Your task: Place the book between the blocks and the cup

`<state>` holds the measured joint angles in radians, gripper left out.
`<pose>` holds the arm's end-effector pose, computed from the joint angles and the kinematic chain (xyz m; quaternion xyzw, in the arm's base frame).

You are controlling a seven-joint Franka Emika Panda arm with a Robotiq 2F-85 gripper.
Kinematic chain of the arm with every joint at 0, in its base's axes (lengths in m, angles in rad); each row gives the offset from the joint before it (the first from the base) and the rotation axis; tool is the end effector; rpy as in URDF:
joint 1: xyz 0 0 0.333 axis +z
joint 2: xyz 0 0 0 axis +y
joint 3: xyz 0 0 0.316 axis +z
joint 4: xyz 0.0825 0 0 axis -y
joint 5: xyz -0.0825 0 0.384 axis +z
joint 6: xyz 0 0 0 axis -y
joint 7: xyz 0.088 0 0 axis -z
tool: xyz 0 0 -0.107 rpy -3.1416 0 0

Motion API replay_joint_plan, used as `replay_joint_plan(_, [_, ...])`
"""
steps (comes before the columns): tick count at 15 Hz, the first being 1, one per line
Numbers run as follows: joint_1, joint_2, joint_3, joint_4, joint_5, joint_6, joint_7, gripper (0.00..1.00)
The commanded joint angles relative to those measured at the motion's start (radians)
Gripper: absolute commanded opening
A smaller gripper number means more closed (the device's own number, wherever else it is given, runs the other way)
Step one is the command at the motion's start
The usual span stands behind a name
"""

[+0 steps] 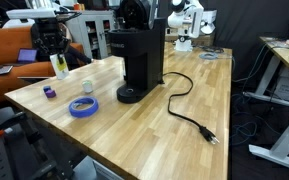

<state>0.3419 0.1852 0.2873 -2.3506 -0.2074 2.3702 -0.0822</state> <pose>0.4009 0.2918 0.2435 0.9033 0.4203 -0.0629 0.0592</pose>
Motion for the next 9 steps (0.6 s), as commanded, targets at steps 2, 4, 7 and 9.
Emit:
replay_joint_plan(2, [-0.02, -0.007, -0.006, -0.043, -0.001, 0.065, 0.002, 0.04])
replay_joint_plan(4, [-0.025, 0.001, -0.007, -0.052, 0.006, 0.093, -0.004, 0.04])
replay_joint_plan(7, [-0.03, 0.015, -0.012, -0.061, 0.006, 0.143, -0.006, 0.04])
replay_joint_plan(9, [-0.034, 0.03, -0.017, -0.065, 0.007, 0.174, -0.008, 0.04])
